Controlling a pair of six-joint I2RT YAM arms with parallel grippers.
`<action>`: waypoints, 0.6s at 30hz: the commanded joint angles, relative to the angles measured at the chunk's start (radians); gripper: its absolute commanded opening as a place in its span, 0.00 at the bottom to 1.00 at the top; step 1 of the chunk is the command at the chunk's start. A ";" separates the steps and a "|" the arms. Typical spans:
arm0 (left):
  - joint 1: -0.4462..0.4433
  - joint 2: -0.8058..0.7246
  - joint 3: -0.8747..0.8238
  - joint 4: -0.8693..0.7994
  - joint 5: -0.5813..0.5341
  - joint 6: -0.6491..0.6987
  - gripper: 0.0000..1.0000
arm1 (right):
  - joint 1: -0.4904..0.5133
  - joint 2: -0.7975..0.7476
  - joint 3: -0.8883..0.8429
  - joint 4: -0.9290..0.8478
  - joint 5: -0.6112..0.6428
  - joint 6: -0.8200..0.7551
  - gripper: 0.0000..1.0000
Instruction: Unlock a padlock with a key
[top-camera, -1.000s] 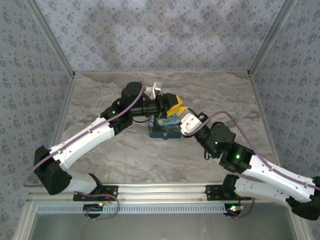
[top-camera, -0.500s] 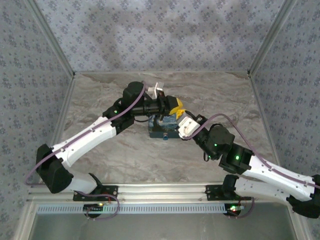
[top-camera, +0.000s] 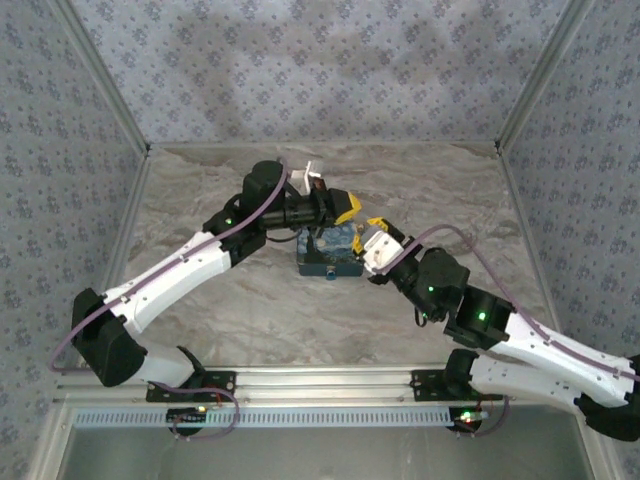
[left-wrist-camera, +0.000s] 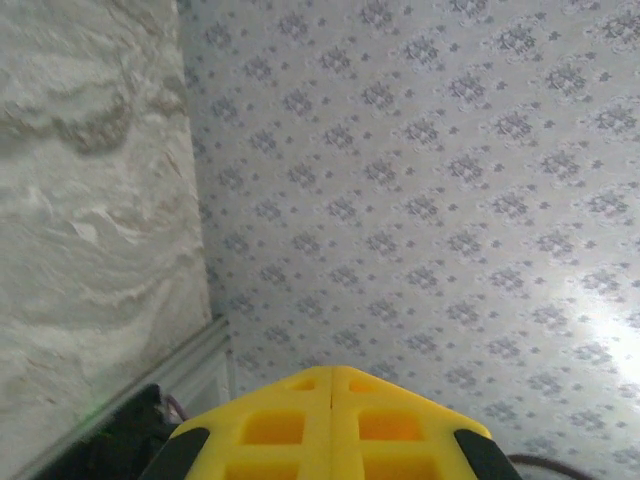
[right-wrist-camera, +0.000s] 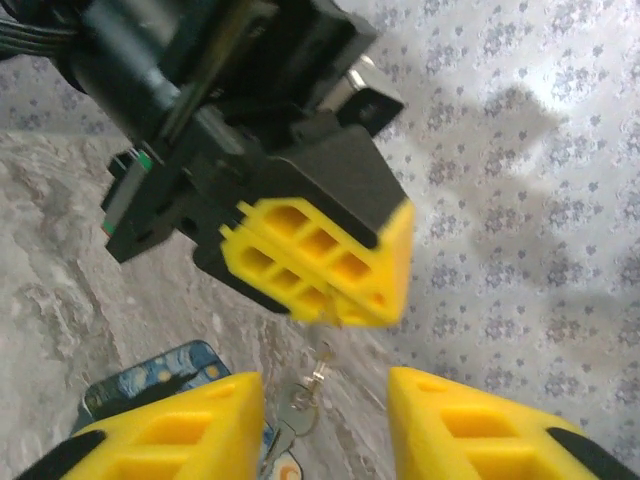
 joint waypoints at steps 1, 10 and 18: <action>0.010 -0.040 0.022 -0.091 -0.066 0.135 0.00 | -0.035 -0.040 0.069 -0.134 -0.030 0.193 0.42; 0.007 -0.089 0.045 -0.192 -0.195 0.388 0.00 | -0.224 -0.081 0.117 -0.273 -0.270 0.704 0.56; -0.023 -0.136 0.012 -0.105 -0.268 0.499 0.00 | -0.591 0.030 0.023 0.043 -0.929 1.219 0.49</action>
